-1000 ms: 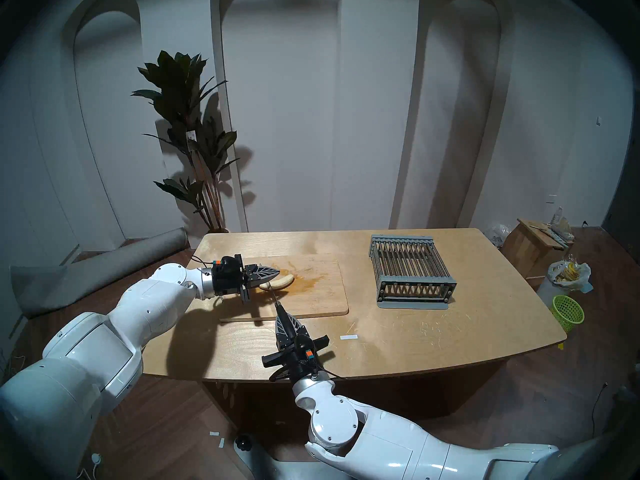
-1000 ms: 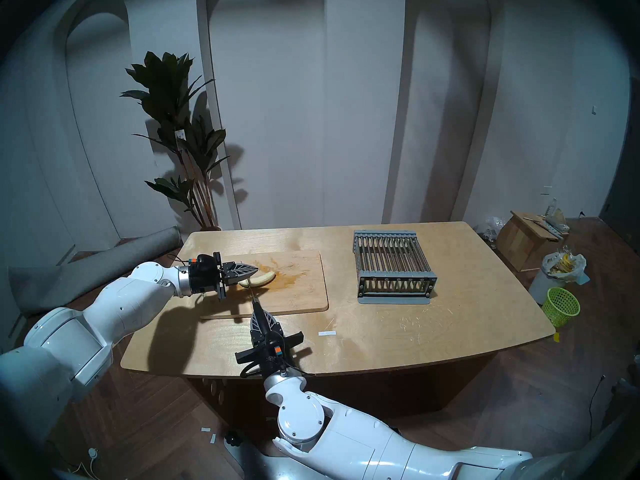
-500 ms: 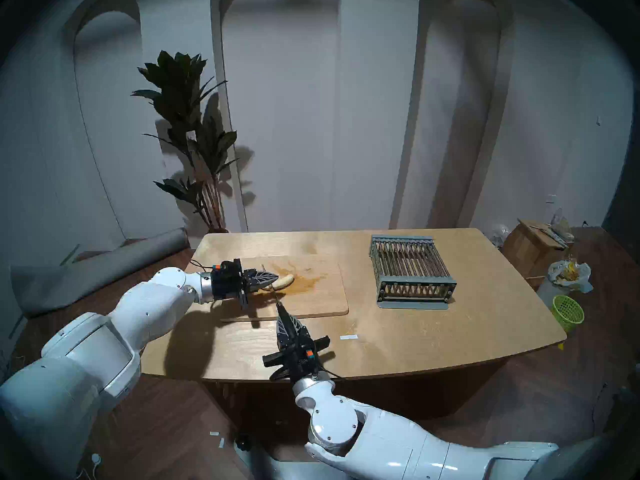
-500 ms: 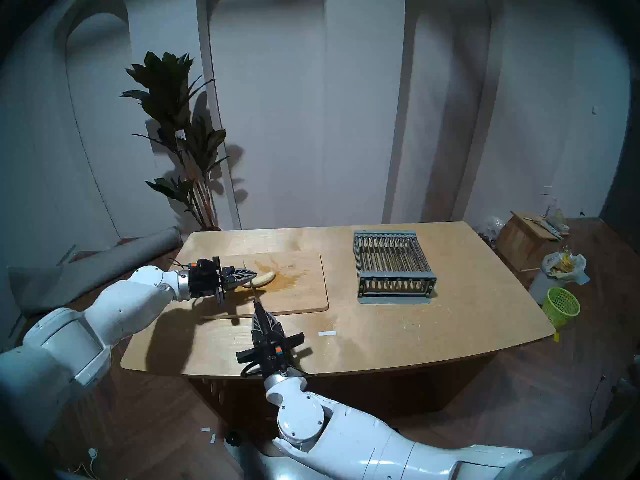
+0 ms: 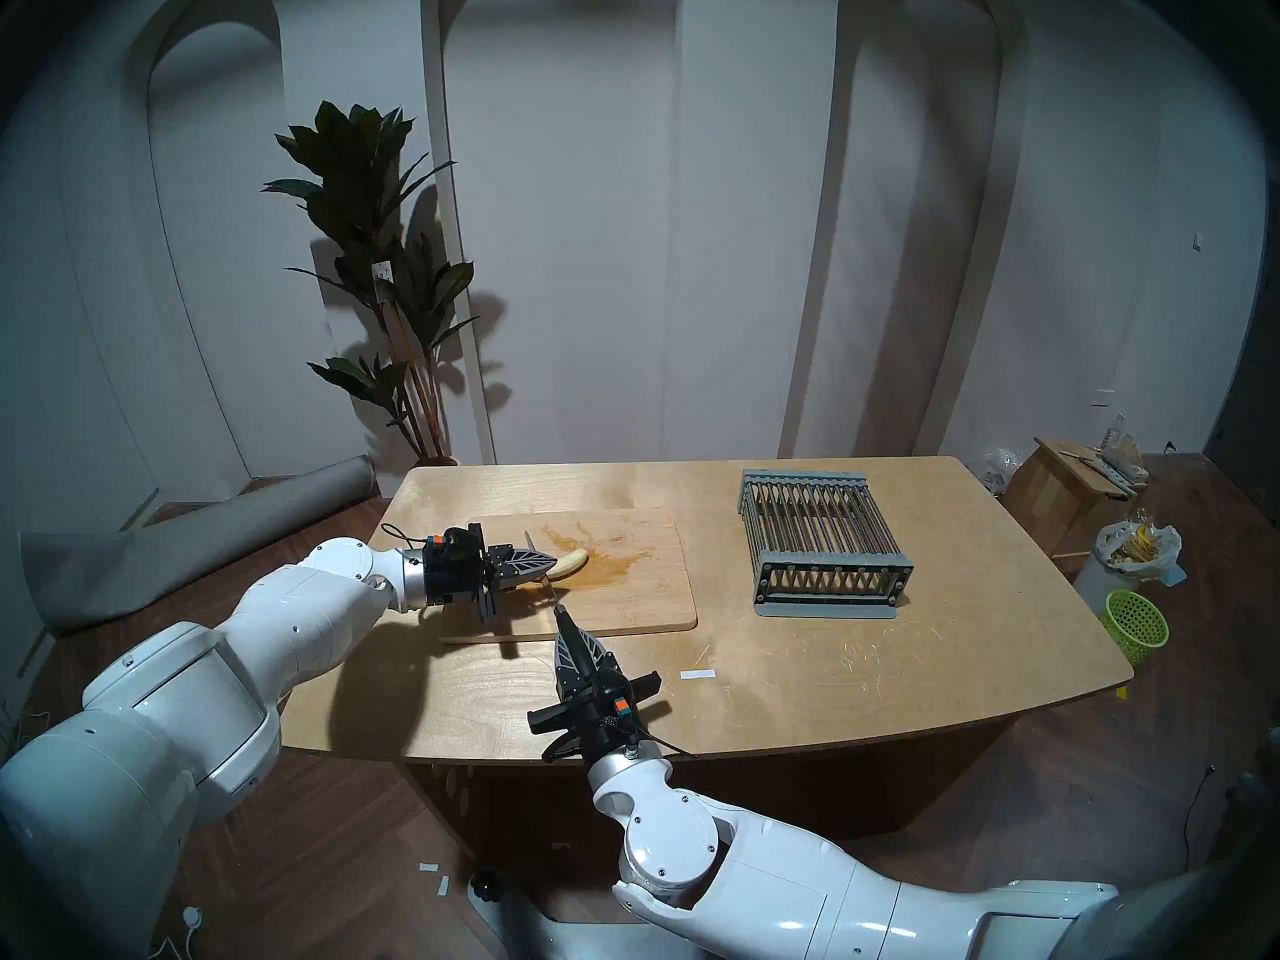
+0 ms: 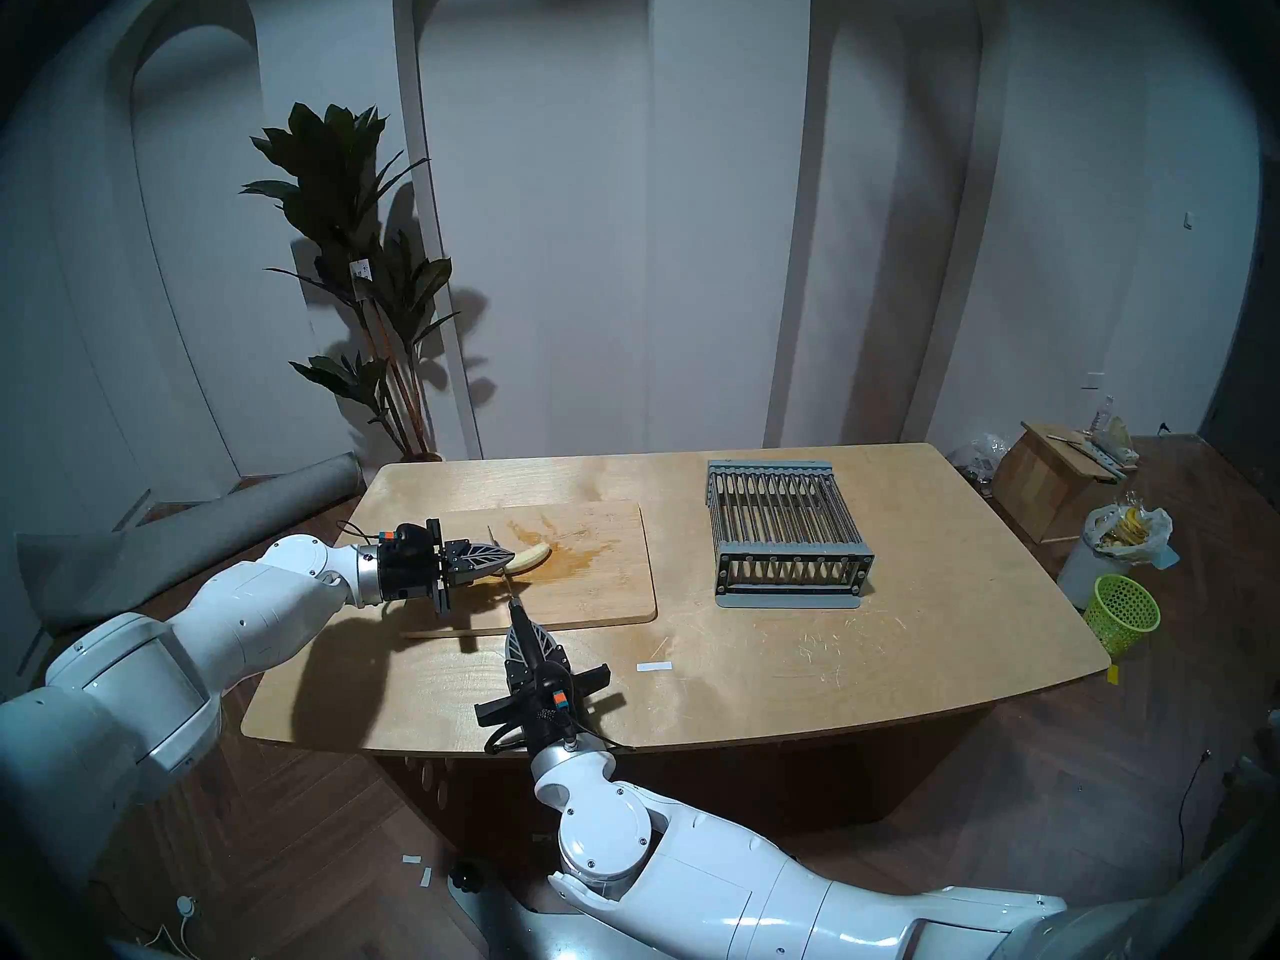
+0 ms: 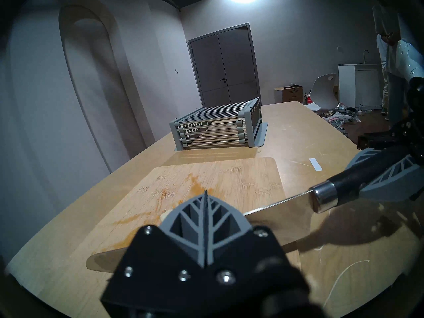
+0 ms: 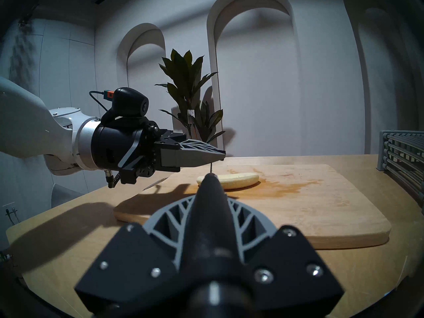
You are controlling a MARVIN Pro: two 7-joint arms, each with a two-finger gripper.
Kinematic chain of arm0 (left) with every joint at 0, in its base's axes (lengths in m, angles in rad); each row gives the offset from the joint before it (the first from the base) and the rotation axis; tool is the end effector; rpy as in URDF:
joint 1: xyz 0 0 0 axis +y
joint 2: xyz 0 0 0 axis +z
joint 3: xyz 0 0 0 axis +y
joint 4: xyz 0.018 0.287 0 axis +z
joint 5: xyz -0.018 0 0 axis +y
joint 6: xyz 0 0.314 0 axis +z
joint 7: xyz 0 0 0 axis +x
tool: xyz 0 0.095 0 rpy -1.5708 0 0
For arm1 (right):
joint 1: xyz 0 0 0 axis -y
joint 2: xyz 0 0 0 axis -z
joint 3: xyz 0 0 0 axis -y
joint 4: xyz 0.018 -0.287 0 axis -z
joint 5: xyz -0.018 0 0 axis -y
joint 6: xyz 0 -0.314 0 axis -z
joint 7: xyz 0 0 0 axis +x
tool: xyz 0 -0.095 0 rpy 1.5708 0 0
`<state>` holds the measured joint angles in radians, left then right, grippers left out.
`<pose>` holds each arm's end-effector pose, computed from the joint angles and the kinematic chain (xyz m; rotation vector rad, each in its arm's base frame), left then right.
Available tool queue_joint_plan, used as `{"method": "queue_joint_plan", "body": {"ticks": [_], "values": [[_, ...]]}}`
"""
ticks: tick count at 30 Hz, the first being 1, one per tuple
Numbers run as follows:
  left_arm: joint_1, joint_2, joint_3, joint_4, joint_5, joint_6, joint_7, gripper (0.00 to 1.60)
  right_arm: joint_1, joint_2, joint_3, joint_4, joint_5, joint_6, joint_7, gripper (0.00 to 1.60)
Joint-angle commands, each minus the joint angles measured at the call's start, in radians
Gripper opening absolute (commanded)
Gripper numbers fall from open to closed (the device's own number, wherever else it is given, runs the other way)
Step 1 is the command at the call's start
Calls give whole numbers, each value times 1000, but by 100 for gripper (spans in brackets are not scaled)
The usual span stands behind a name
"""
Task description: Cut the banana into four pieces on the cutting board
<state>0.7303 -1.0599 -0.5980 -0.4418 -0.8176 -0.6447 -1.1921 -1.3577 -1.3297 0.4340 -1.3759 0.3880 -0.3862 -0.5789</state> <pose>0.5033 0.0987 -0.3349 1.5680 -1.3422 1.5059 0.3089 0.2362 -0.3843 -1.9421 -0.3152 -1.9420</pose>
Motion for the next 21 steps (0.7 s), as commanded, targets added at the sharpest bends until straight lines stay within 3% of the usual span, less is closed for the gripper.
{"method": "queue_joint_plan", "body": {"ticks": [1, 21], "values": [[-27, 1, 29, -2, -12, -1, -98, 0, 11, -16, 6, -22, 8, -10, 7, 0], [-125, 15, 212, -16, 65, 71, -140, 0, 16, 0, 10, -43, 39, 5, 17, 0]]}}
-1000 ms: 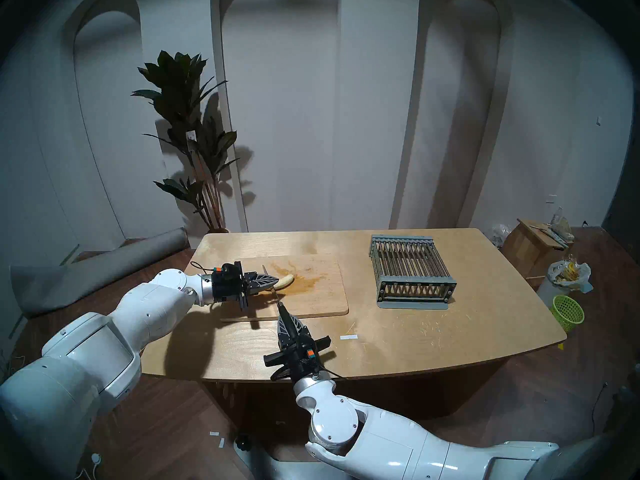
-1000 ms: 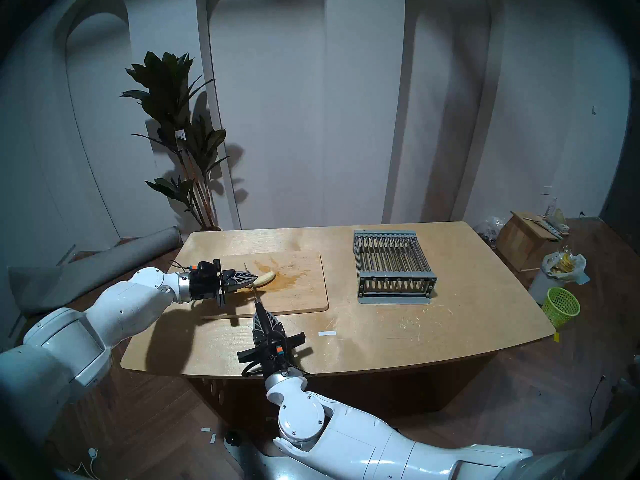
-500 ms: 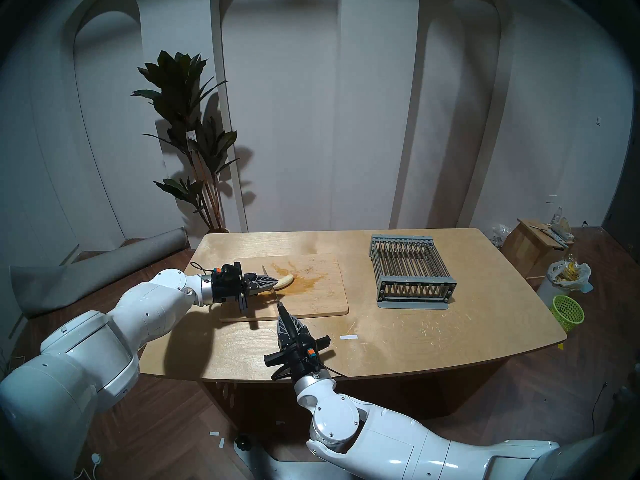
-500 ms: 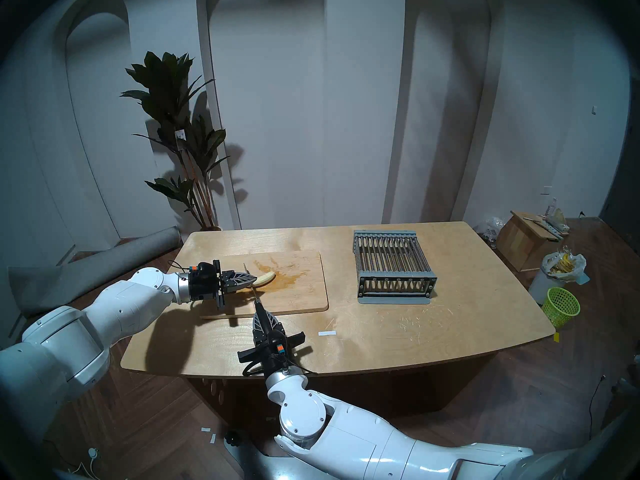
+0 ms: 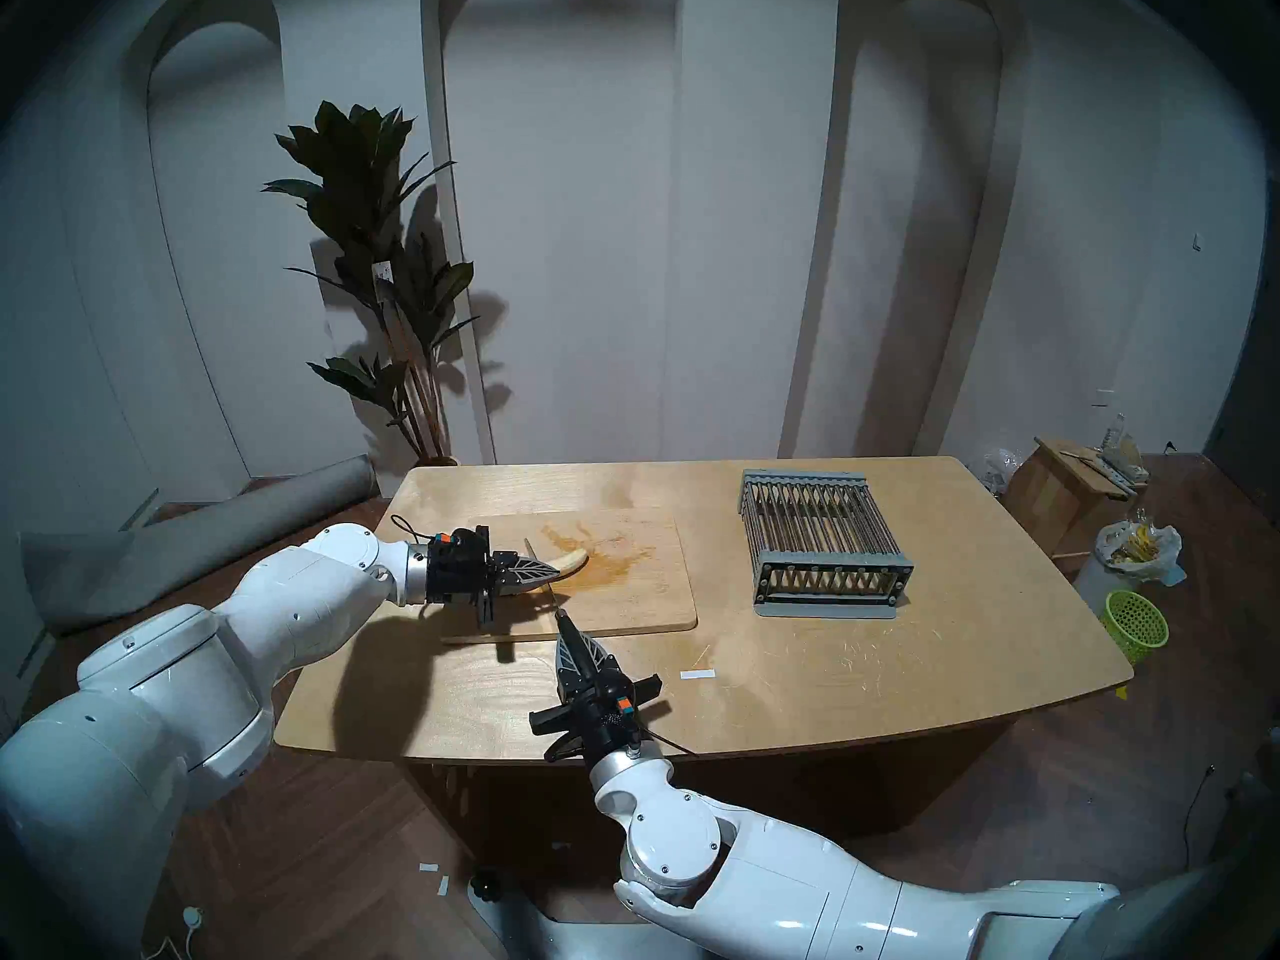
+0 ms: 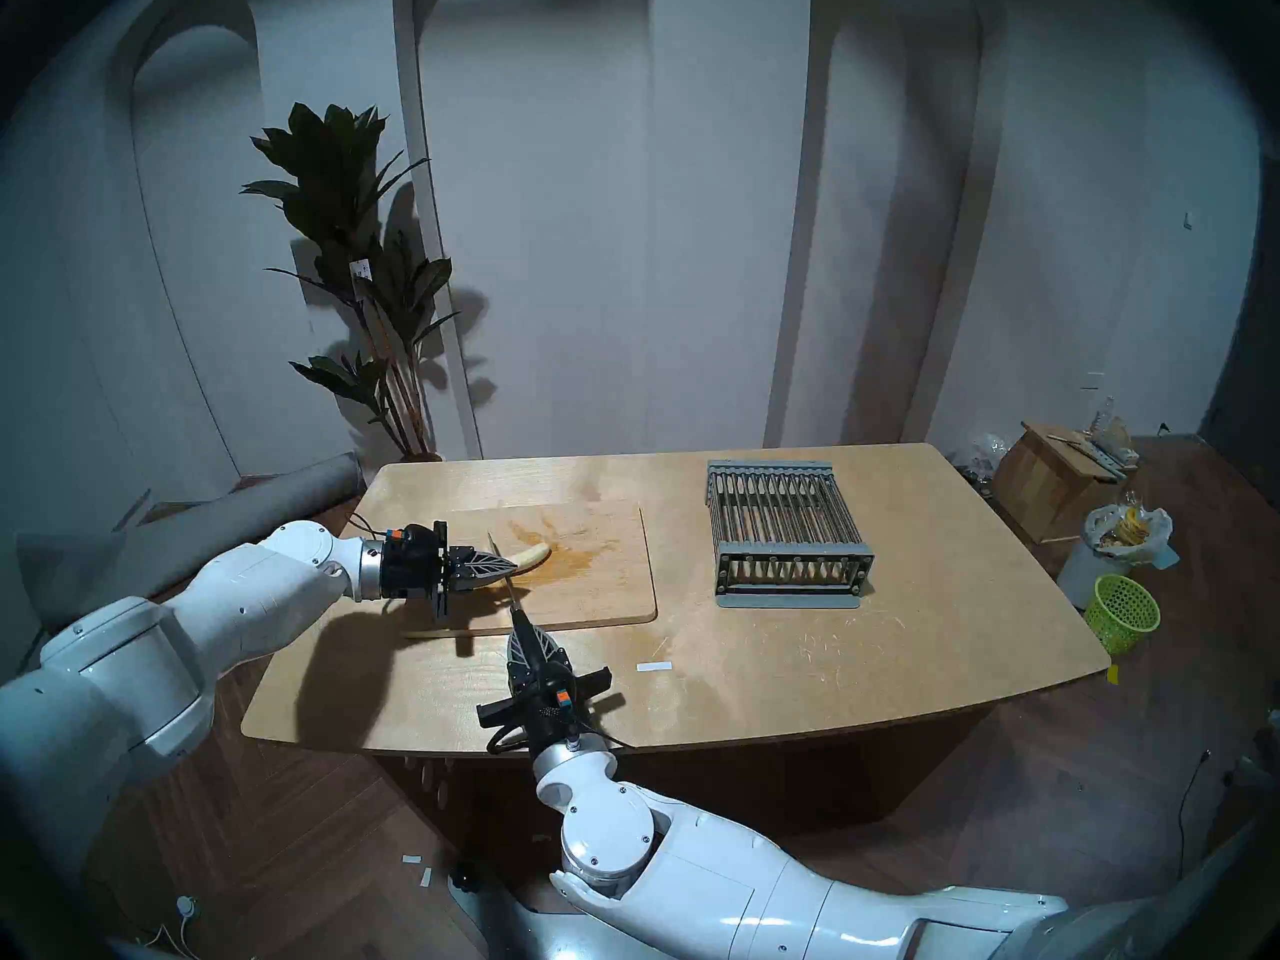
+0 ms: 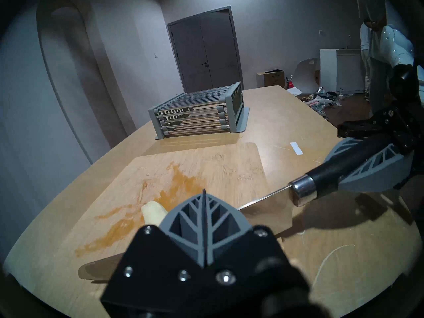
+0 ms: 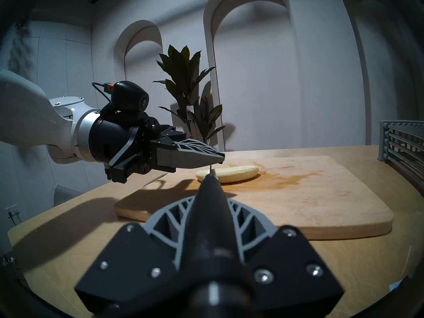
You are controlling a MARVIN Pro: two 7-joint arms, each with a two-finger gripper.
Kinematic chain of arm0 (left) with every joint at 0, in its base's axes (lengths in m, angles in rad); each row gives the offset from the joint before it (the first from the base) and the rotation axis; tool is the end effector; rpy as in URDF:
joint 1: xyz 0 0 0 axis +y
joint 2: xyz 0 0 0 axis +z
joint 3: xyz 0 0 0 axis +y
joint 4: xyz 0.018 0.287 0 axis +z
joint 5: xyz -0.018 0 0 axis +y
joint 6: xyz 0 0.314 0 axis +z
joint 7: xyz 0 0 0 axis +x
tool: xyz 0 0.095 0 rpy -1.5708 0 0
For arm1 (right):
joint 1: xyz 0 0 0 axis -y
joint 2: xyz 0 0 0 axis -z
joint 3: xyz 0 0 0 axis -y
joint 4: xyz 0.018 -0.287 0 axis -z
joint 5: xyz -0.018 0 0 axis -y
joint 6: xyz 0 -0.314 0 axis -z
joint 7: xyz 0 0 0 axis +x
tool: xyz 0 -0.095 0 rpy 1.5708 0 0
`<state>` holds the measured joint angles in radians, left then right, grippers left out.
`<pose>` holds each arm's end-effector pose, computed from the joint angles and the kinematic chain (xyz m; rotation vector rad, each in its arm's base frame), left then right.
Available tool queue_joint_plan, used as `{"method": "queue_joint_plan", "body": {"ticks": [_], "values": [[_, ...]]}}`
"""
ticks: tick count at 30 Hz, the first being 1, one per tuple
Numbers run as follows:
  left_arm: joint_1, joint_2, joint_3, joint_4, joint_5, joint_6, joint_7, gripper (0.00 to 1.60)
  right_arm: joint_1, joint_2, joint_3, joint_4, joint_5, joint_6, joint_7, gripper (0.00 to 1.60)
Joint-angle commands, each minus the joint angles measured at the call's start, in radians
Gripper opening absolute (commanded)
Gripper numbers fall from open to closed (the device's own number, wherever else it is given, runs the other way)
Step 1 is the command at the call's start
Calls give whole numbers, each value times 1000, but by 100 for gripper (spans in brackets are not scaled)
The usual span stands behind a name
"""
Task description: Cut the banana into four pieces on the cutting board
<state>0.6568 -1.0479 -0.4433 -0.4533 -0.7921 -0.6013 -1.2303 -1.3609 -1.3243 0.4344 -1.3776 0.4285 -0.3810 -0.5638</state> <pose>0.5059 0.0929 -0.3284 1.5696 -1.5065 1.3153 0.3079 0.2343 -0.3883 -1.9663 -0.2944 -1.9003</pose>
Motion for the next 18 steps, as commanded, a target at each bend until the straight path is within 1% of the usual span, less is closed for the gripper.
{"method": "queue_joint_plan", "body": {"ticks": [1, 7, 8, 9, 10, 11, 12, 13, 15, 18], "values": [[-56, 3, 64, -4, 43, 30, -108, 0, 20, -4, 10, -43, 0, 1, 3, 0], [-65, 0, 99, -8, 37, 44, -128, 0, 24, 1, 16, -49, 8, 8, 6, 0], [-67, -4, 97, 1, 32, 44, -151, 0, 23, 1, 19, -51, 14, 9, 7, 0], [-60, -6, 86, 2, 1, 41, -134, 0, 25, 4, 20, -58, 16, 12, 9, 0], [-60, -6, 86, 2, 1, 41, -134, 0, 25, 4, 20, -58, 16, 12, 9, 0], [-62, -11, 75, 13, -15, 45, -147, 0, 26, 5, 21, -62, 18, 13, 10, 0], [-65, -16, 58, 22, -31, 35, -152, 0, 26, 6, 21, -65, 18, 14, 11, 0], [-72, -19, 33, 29, -67, 47, -149, 0, 27, 8, 22, -68, 19, 15, 13, 0], [-76, -21, 24, 34, -78, 47, -148, 0, 27, 9, 22, -69, 19, 16, 13, 0], [-89, -26, -9, 55, -123, 65, -147, 0, 23, 9, 27, -77, 27, 19, 12, 0]]}}
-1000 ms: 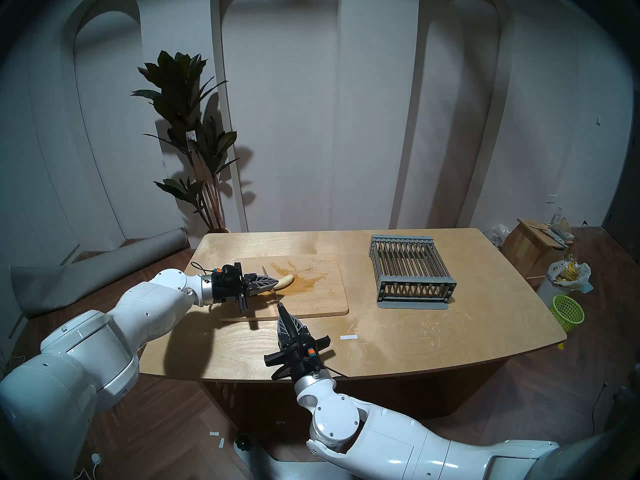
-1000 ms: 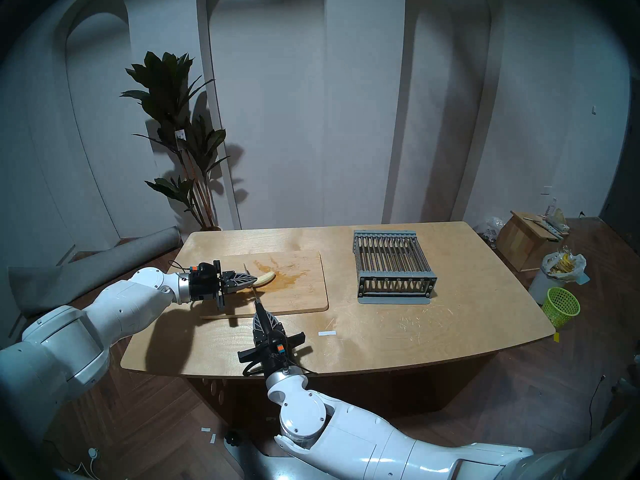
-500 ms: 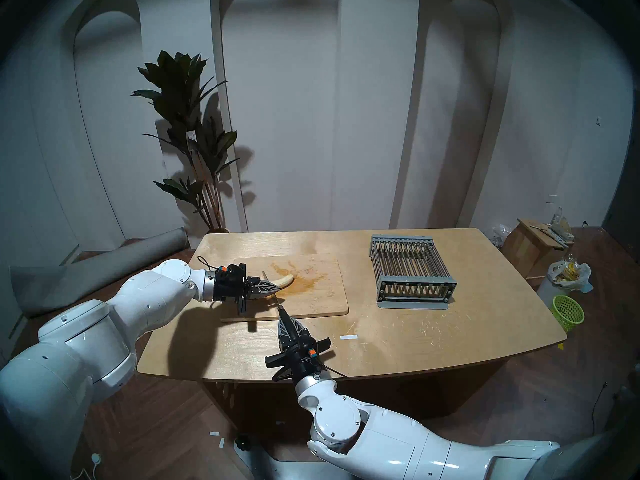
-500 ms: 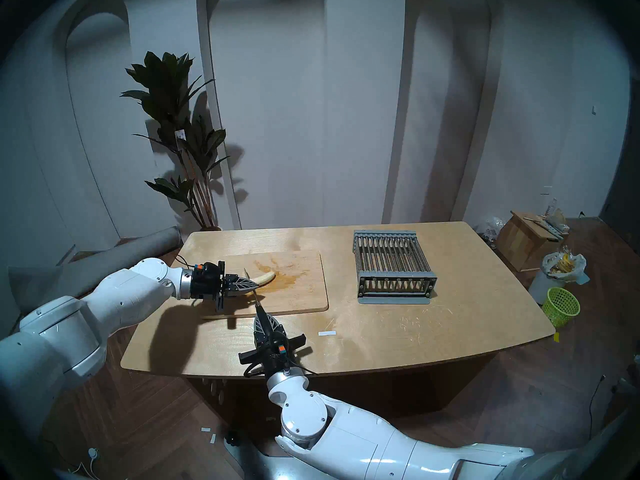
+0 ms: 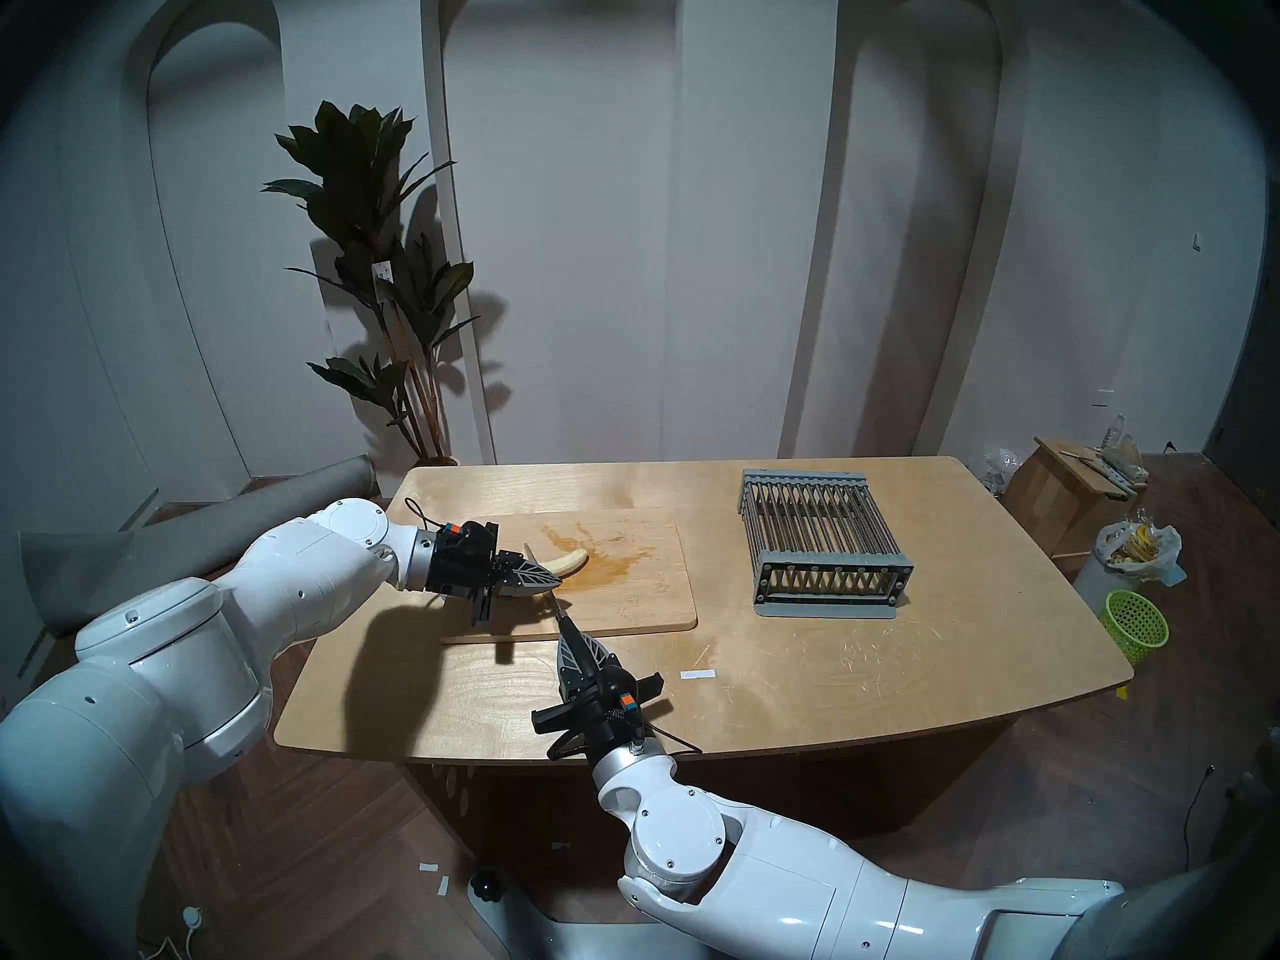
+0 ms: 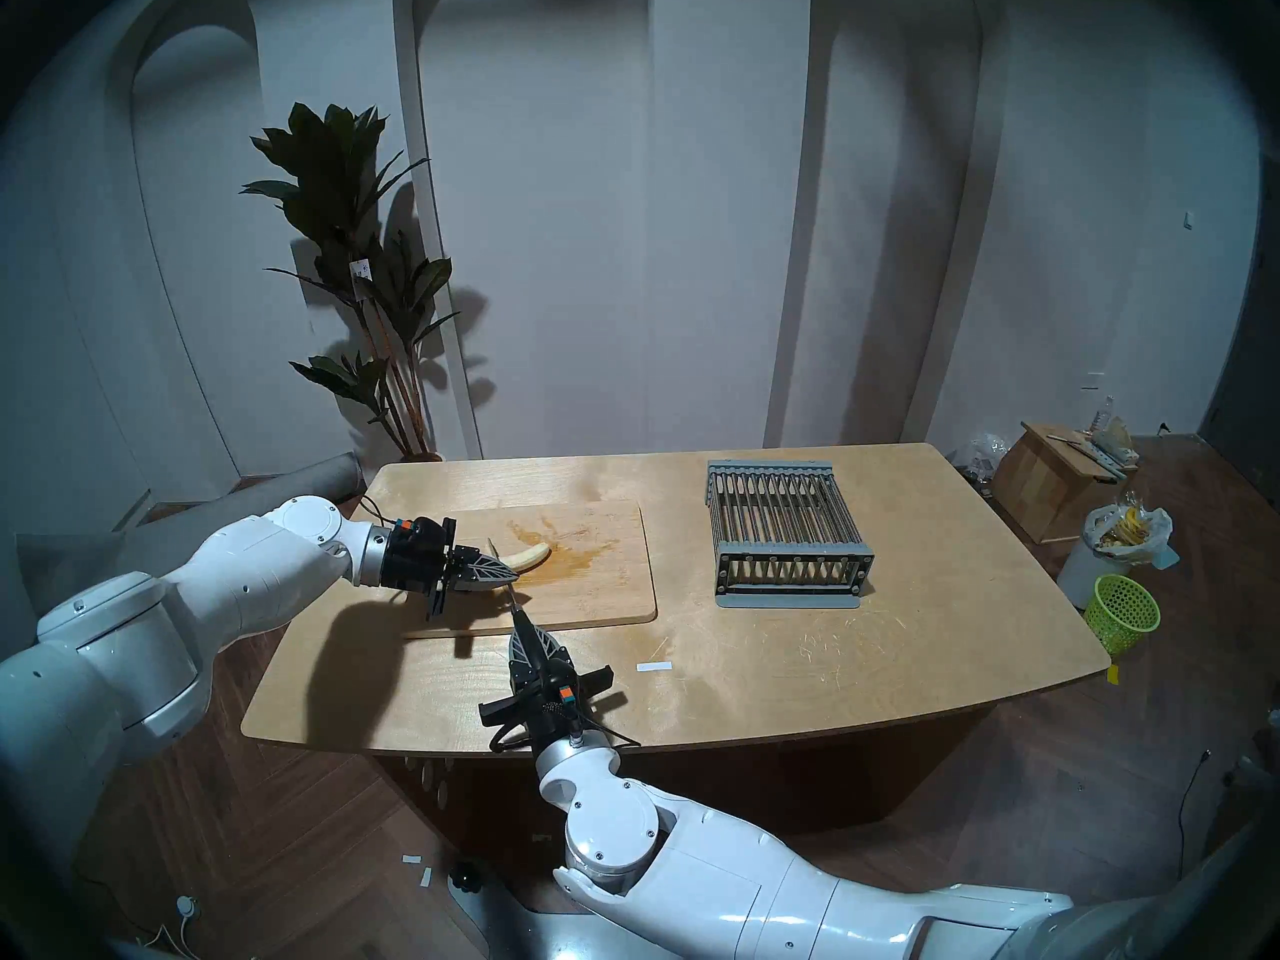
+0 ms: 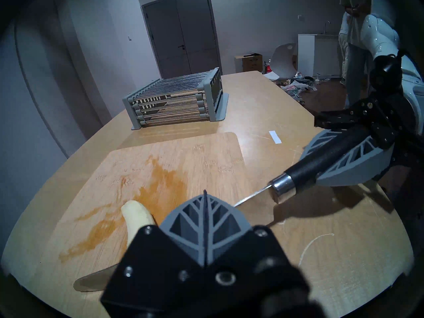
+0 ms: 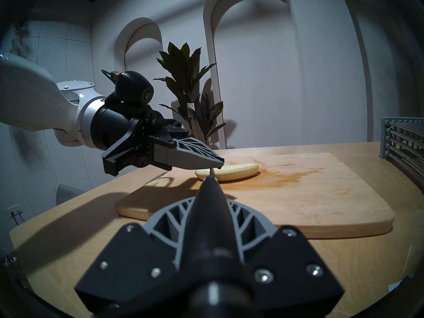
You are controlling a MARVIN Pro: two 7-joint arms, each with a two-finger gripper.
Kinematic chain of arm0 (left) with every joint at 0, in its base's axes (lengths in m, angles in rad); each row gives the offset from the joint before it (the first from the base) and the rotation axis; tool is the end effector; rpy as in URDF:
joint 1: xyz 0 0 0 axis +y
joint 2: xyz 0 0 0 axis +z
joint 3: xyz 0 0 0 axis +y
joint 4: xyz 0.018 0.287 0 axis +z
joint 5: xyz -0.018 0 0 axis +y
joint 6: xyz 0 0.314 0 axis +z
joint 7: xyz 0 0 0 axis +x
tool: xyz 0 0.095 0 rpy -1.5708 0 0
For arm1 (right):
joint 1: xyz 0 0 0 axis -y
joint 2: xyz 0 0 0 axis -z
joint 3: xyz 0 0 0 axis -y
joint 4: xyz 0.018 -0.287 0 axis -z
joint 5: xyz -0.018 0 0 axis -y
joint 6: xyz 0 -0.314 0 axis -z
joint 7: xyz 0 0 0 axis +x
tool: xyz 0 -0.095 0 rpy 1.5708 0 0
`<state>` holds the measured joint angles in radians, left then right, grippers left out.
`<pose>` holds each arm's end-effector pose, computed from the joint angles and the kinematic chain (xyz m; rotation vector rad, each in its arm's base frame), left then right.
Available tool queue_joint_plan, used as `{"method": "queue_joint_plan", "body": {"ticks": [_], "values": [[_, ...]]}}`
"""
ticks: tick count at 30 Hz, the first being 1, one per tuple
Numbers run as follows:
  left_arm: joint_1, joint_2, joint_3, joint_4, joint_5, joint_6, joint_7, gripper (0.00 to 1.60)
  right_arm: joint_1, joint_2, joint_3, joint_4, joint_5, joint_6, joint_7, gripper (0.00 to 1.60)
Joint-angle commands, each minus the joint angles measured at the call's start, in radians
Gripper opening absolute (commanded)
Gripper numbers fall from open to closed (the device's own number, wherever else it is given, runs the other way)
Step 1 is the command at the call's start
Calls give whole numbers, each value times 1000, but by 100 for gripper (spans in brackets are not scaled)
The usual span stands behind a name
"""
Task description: Cut the banana into four pieces on the cutting board
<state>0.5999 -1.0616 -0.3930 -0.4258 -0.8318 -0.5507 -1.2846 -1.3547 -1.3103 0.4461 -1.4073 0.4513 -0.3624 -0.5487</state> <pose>0.5155 0.0906 -0.3120 1.5699 -1.5082 1.2547 0.3131 0.2314 -0.3801 -1.9615 -0.2866 -1.8890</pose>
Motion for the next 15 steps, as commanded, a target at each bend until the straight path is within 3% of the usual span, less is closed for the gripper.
{"method": "queue_joint_plan", "body": {"ticks": [1, 4, 15], "values": [[-32, -12, -59, 27, -84, 14, -93, 0, 17, -5, 15, -47, 4, 0, -4, 0], [-35, -19, -89, 56, -127, 27, -109, 0, 5, -4, 27, -56, 34, 3, -5, 0], [-12, -13, -82, 87, -153, 6, -135, 0, -11, -4, 39, -59, 110, 17, 0, 0]]}}
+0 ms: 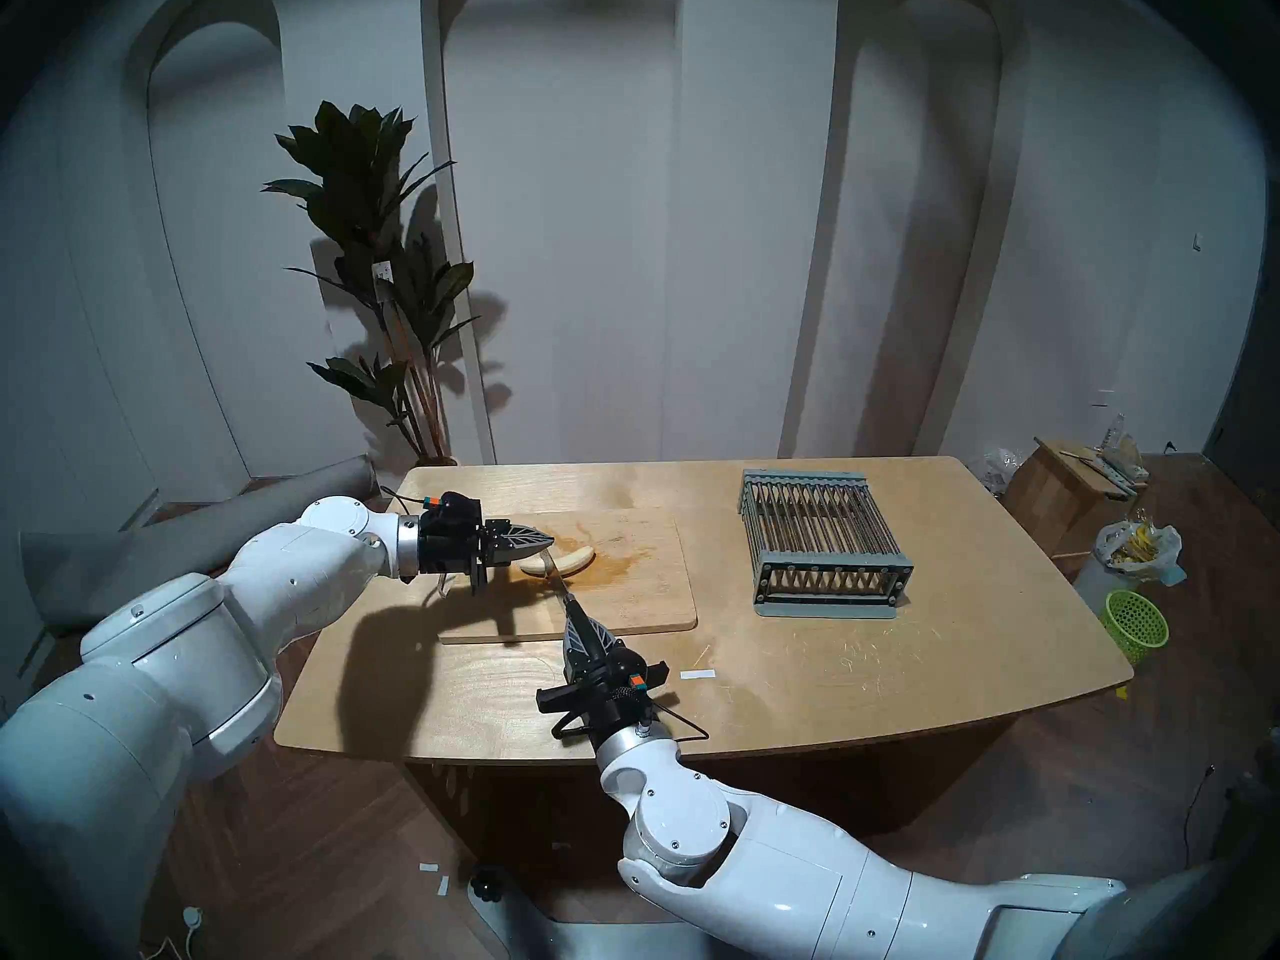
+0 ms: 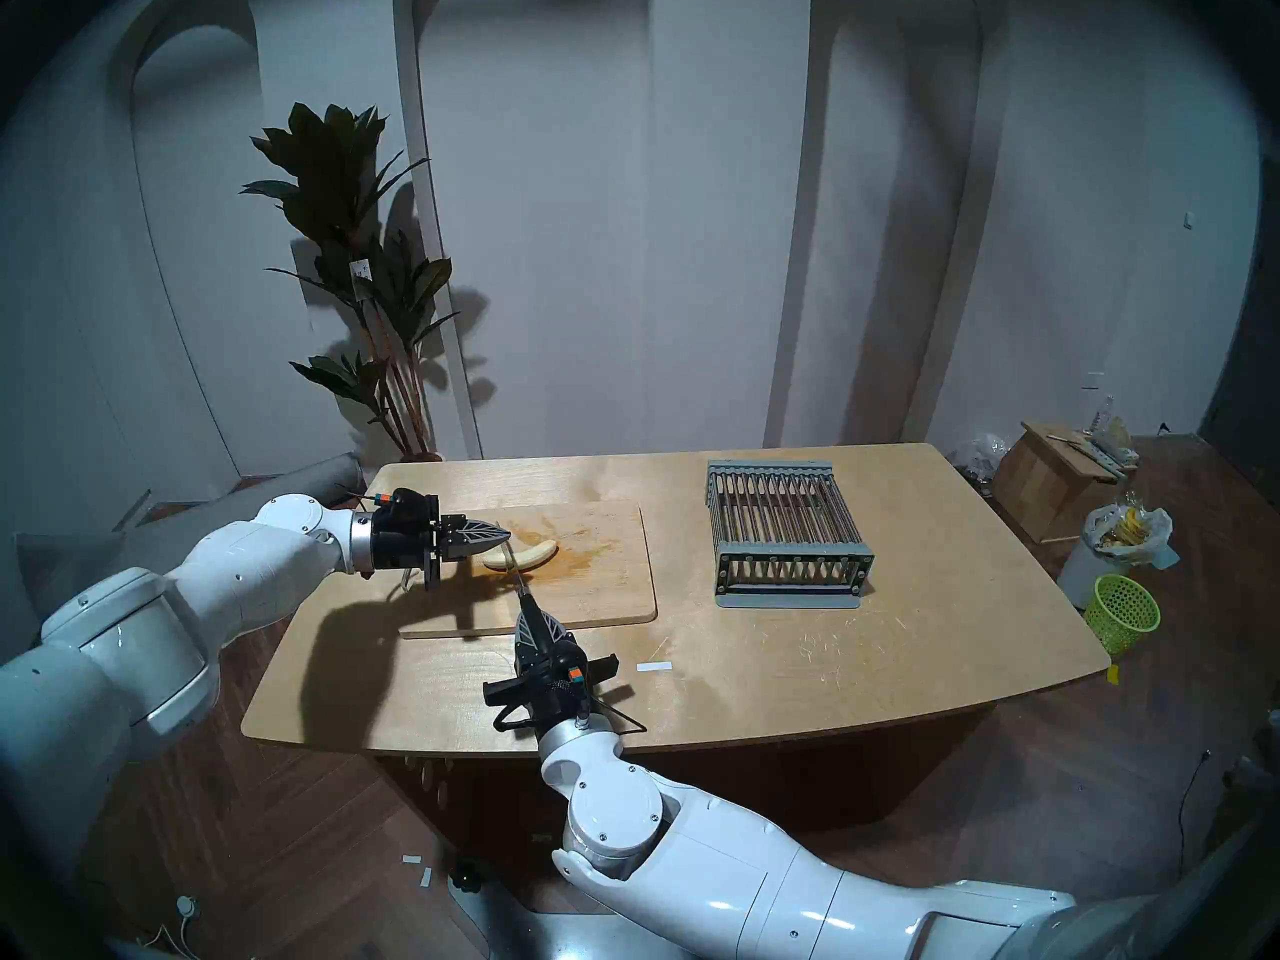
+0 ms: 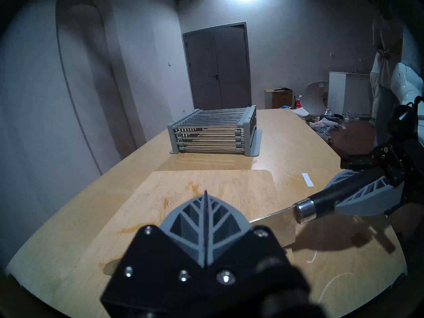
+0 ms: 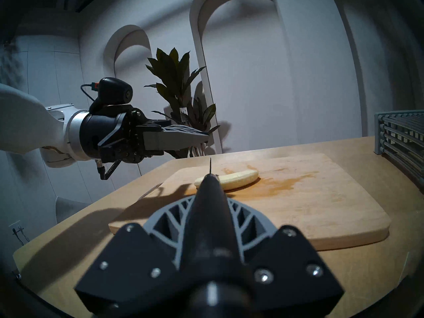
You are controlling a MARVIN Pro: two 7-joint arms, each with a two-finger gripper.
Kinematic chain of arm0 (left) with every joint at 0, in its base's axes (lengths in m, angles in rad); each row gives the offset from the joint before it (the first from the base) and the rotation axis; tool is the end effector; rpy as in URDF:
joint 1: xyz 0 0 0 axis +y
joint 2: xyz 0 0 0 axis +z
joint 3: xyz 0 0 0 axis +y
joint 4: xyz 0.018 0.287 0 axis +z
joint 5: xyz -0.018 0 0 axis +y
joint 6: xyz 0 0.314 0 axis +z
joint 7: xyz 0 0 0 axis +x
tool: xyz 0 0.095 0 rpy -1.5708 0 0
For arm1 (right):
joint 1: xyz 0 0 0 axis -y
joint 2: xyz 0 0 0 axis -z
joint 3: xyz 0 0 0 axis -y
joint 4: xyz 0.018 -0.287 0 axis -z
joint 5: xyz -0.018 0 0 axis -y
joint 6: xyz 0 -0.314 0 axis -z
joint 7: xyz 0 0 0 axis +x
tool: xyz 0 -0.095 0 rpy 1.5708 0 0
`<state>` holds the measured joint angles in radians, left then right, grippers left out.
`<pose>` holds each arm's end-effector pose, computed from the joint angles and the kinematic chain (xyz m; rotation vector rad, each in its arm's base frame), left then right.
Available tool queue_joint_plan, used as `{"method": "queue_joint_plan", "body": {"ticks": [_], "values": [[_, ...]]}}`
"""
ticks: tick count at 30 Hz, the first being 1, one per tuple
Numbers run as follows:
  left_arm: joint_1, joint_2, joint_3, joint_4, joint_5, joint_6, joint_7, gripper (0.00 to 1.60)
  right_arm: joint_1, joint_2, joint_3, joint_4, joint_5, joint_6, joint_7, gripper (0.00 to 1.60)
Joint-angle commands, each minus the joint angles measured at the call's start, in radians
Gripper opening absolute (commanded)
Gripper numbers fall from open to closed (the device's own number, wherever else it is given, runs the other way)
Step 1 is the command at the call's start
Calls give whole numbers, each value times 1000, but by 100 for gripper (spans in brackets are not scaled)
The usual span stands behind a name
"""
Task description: Cut the banana into four pieces on the cutting board
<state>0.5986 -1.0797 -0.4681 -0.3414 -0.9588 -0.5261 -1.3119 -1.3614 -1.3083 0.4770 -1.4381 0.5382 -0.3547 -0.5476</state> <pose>0.5242 0.1070 -0.2996 1.5951 -1.2950 1.3980 0.3197 0.2269 -0.3730 -1.9892 -0.1627 -1.8358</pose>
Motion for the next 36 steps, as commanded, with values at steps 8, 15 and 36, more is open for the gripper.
{"method": "queue_joint_plan", "body": {"ticks": [8, 15, 36], "values": [[-10, 12, -1, -4, -34, -34, -94, 0, 9, -8, 6, -42, 22, 8, 6, 0], [-14, 22, -3, -24, -44, -37, -73, 0, 20, -1, 4, -65, 10, 4, 13, 0], [-4, -30, -155, -12, -262, 75, -36, 0, -13, 88, 11, -183, -37, 14, -46, 0]]}}
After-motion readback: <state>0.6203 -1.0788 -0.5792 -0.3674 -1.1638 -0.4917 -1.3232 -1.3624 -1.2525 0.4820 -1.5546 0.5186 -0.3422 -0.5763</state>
